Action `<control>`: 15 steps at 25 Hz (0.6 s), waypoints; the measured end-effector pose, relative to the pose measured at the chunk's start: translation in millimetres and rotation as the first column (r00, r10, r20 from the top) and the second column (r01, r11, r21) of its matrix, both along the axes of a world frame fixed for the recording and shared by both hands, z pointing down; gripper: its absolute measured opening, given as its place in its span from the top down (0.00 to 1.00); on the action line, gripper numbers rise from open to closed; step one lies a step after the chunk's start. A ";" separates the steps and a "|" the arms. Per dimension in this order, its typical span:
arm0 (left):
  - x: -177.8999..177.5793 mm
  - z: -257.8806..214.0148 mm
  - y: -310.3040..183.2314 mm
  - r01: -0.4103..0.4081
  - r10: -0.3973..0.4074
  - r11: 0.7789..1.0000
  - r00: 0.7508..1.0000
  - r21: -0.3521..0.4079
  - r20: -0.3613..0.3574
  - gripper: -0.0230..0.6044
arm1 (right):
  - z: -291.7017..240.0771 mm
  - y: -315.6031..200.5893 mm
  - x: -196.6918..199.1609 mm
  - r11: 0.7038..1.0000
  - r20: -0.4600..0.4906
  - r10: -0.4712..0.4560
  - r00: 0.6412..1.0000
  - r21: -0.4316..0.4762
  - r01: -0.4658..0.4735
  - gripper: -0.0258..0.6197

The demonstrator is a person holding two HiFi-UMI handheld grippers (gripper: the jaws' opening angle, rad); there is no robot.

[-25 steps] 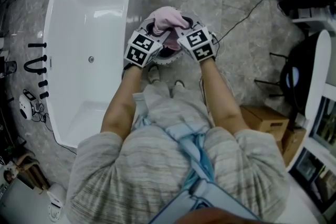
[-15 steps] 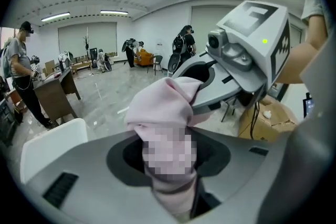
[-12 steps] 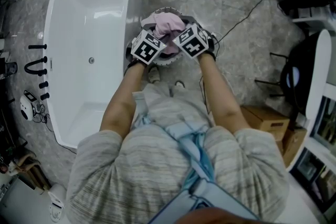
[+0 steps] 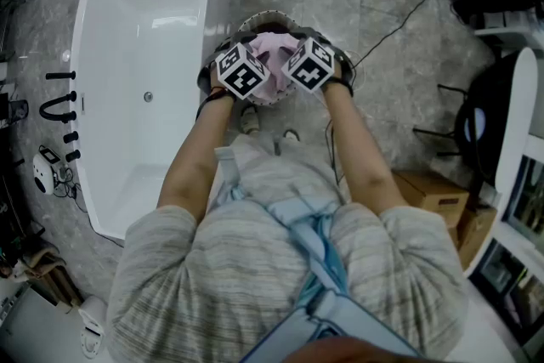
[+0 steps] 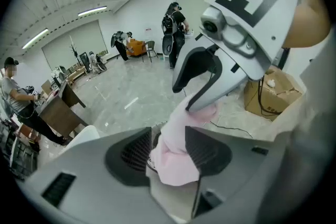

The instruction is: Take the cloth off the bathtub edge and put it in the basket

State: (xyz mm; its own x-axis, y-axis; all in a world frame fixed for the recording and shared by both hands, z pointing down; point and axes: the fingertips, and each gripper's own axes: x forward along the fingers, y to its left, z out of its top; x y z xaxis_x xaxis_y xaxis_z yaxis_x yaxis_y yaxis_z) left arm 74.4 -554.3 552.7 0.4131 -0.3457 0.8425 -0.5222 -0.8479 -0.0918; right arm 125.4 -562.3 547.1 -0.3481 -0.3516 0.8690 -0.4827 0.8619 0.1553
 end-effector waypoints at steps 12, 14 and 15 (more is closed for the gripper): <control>1.8 -29.6 -2.9 0.044 -0.039 0.998 0.991 0.042 -0.125 0.67 | -46.8 -15.7 13.7 0.983 0.260 0.178 0.949 -0.006 -0.183 0.75; 1.6 -30.9 -3.0 0.052 -0.046 0.998 0.989 0.041 -0.139 0.67 | -46.6 -17.4 14.9 0.981 0.283 0.185 0.941 0.001 -0.193 0.75; 2.0 -32.2 -2.8 0.058 -0.052 0.998 0.987 0.039 -0.153 0.67 | -46.5 -18.7 15.1 0.980 0.302 0.188 0.935 0.005 -0.199 0.75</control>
State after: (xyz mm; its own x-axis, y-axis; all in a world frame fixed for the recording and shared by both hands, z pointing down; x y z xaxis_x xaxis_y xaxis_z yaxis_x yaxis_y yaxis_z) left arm 76.4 -557.0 520.4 0.5142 -0.4061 0.7555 -0.5786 -0.8144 -0.0440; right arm 140.5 -581.0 500.6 -0.5120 -0.4665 0.7212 -0.6682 0.7439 0.0068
